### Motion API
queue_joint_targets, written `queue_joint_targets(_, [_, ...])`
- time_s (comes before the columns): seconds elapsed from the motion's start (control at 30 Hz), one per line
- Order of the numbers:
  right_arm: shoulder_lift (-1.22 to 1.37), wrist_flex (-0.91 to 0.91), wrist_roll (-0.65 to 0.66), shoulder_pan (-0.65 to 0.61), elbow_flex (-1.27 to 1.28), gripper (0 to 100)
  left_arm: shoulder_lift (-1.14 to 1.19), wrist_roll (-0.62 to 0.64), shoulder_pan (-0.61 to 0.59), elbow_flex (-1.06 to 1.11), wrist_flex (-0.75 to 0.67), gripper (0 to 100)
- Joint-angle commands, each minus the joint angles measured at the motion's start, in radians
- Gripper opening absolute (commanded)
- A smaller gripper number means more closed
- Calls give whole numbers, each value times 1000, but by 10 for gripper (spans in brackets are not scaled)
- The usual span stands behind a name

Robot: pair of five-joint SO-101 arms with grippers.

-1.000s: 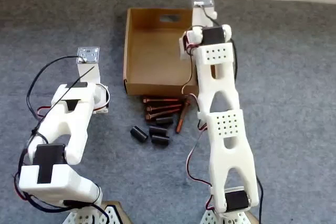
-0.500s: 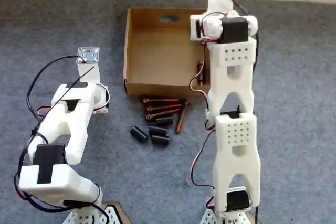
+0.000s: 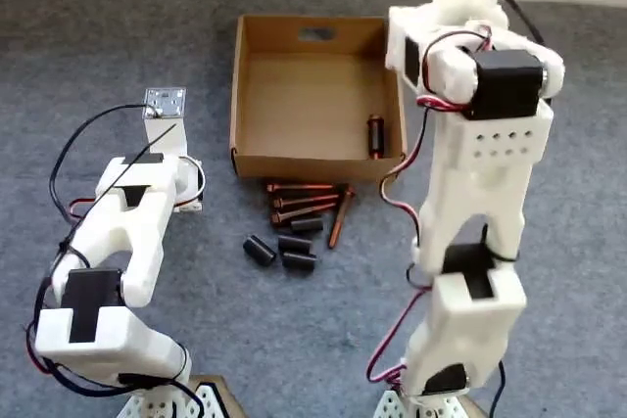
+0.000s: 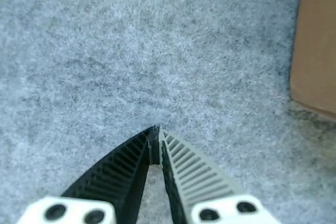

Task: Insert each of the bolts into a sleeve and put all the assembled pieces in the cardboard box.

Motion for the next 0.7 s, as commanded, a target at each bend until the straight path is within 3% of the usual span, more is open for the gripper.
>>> queue_joint_targets(0.0, [-81,-38,-6,15,213,116,-4,-8,10,-31,-11,10])
queue_joint_targets(0.37, [108,-472,-2,71,558,119,-4,-8,10,-31,-9,10])
queue_joint_targets(0.67, [269,-519,0,62,556,119,-4,-8,12,-31,-14,10])
